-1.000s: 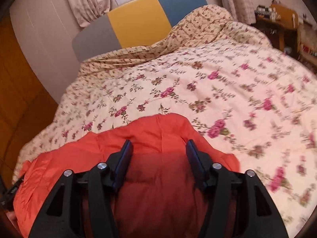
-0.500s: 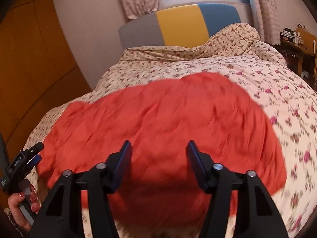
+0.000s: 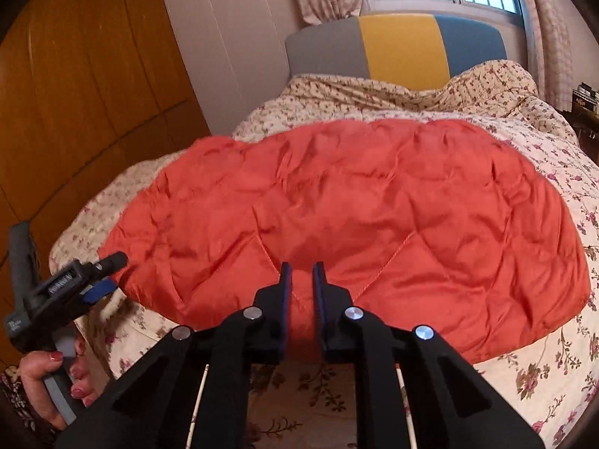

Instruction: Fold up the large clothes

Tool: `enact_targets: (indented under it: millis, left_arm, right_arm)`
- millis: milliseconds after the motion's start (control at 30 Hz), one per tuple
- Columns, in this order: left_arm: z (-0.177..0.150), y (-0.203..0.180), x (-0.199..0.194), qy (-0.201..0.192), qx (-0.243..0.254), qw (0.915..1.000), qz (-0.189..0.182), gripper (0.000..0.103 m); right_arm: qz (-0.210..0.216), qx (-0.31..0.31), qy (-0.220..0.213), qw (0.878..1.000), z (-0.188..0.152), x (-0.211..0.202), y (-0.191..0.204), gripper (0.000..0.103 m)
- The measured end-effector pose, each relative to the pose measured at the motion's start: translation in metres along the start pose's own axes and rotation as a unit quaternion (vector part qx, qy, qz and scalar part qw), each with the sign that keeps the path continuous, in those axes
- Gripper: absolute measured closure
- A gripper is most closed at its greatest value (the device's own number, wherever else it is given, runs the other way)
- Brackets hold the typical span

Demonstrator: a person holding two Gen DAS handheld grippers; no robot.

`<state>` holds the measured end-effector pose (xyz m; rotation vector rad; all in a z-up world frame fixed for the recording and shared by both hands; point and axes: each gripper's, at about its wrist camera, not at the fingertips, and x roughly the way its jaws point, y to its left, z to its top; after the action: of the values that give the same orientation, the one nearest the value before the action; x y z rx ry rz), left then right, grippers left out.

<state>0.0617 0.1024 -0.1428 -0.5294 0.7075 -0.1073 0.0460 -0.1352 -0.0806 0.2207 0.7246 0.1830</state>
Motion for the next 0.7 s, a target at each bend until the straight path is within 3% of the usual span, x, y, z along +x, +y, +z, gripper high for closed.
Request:
enact_targets:
  millis: [200,500,700]
  left_arm:
    - [0.005,0.000,0.018,0.013,-0.006,0.9999,-0.008,0.020]
    - [0.012,0.004,0.031,-0.003,-0.057,0.9980,-0.027,0.020]
    - [0.014,0.017,0.034,-0.013,-0.129,0.9904,-0.049,0.042]
  right_arm:
    - [-0.027,-0.026,0.058,0.998,-0.012,0.039,-0.003,0.095]
    - [-0.028,-0.023,0.054,0.998,-0.022,0.045,-0.005,0.095]
    - [-0.018,-0.009,0.050,0.999,-0.020,0.042,-0.012,0.095]
